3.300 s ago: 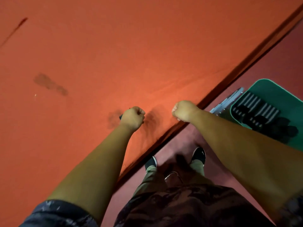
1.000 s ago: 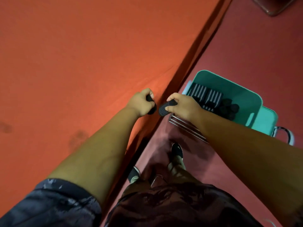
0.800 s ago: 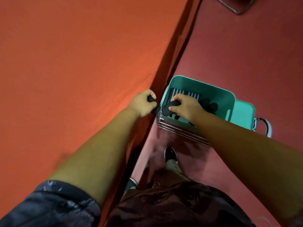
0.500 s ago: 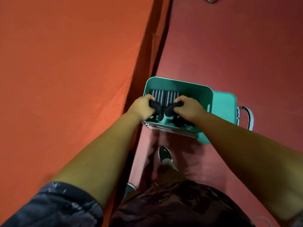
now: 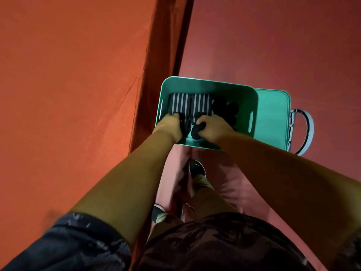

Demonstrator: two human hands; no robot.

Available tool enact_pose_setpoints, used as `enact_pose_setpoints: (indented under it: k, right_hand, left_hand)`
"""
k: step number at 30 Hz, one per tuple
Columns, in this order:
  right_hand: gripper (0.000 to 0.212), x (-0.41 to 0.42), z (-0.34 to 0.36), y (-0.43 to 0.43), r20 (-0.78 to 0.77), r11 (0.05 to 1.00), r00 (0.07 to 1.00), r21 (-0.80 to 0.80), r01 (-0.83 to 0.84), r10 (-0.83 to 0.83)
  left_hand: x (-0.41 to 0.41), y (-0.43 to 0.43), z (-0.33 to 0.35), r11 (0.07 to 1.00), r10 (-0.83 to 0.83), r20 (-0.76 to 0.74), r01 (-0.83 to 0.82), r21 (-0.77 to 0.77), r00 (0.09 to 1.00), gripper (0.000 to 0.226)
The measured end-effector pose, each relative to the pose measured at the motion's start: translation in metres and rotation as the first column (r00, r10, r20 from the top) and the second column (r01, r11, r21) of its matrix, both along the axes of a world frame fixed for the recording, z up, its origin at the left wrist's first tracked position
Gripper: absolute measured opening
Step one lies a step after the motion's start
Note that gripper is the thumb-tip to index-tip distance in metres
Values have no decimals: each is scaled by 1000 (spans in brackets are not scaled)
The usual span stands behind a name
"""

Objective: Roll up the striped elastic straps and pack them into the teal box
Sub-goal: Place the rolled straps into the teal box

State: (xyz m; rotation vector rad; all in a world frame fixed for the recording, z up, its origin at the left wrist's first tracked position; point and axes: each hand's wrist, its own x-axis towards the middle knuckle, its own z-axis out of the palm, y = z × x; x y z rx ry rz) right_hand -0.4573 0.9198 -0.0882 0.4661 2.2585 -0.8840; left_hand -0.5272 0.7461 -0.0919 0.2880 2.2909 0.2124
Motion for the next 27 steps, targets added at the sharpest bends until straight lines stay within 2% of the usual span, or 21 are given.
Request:
enact_pose_setpoints:
  k: [3, 7, 16, 20, 24, 26, 27]
  right_hand:
    - [43, -5, -16, -8, 7, 1000, 1000, 15, -7, 7]
    - [43, -8, -29, -14, 9, 998, 999, 32, -46, 46]
    - [45, -8, -36, -12, 55, 986, 987, 58, -153, 150]
    - [48, -6, -21, -9, 54, 987, 990, 78, -137, 133]
    - [37, -1, 7, -9, 21, 985, 995, 138, -103, 101]
    - [31, 2, 26, -10, 3, 984, 996, 152, -91, 91]
    - [29, 3, 38, -10, -7, 984, 995, 152, -94, 96]
  left_hand:
    - [-5, 2, -16, 1000, 16, 34, -16, -14, 999, 69]
    - [-8, 6, -31, 998, 6, 63, -2, -68, 998, 55]
    - [-7, 10, -51, 985, -56, 86, 69, -156, 995, 55]
    - [-8, 13, -38, 984, -98, 71, 107, -142, 993, 42]
    - [-14, 15, -7, 992, -85, 16, 86, -96, 996, 38]
    - [-22, 10, 10, 980, -160, 24, 162, -117, 987, 32]
    - [-27, 6, 23, 985, -147, 20, 148, -85, 989, 31]
